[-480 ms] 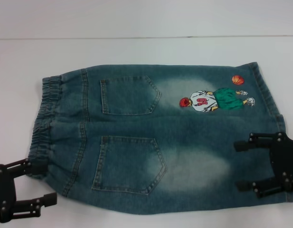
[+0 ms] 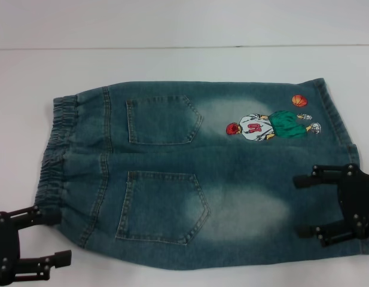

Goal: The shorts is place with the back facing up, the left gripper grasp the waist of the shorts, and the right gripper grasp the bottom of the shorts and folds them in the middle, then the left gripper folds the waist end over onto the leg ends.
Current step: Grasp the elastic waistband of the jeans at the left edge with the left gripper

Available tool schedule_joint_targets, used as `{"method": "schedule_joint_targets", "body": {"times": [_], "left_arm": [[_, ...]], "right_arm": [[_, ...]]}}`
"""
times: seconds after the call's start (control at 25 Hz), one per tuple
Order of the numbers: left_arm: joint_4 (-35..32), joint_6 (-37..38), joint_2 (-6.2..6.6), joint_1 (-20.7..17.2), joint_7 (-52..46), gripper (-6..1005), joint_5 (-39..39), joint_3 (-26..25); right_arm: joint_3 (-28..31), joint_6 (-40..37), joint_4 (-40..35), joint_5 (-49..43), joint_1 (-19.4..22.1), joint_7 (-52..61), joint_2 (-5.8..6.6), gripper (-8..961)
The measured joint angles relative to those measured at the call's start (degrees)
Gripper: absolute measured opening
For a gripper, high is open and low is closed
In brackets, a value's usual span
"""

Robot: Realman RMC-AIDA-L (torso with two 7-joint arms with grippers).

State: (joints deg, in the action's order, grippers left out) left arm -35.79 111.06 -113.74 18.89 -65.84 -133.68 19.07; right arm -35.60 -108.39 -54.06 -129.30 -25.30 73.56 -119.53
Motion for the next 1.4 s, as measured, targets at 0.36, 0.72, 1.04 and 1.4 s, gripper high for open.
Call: {"method": "schedule_joint_targets", "body": {"times": [0.36,0.72,1.04,1.4], "left_arm": [[-6.34,-4.95,-0.78,0.09,-8.06,855,0.09,-0.72],[-15.91,-11.21,-1.67,1.52,-23.17,850,-2.77,4.66],[-18.40,-15.22,-3.10,4.86,-28.91,835,-11.01,5.10],[-18.58,-16.31,-4.22,5.27,-29.78,819,-11.92,6.61]], "right_arm": [[0.98,0.04,-0.29,0.31,0.16,0.56,0.00,947],[1.43,-0.05,-0.34,0.37,0.44,1.40,-0.03,946],[2.42,0.11,-0.35,0.37,0.52,1.40,-0.09,947],[3.02,1.08,-0.34,0.34,0.52,0.95,-0.07,947]]}}
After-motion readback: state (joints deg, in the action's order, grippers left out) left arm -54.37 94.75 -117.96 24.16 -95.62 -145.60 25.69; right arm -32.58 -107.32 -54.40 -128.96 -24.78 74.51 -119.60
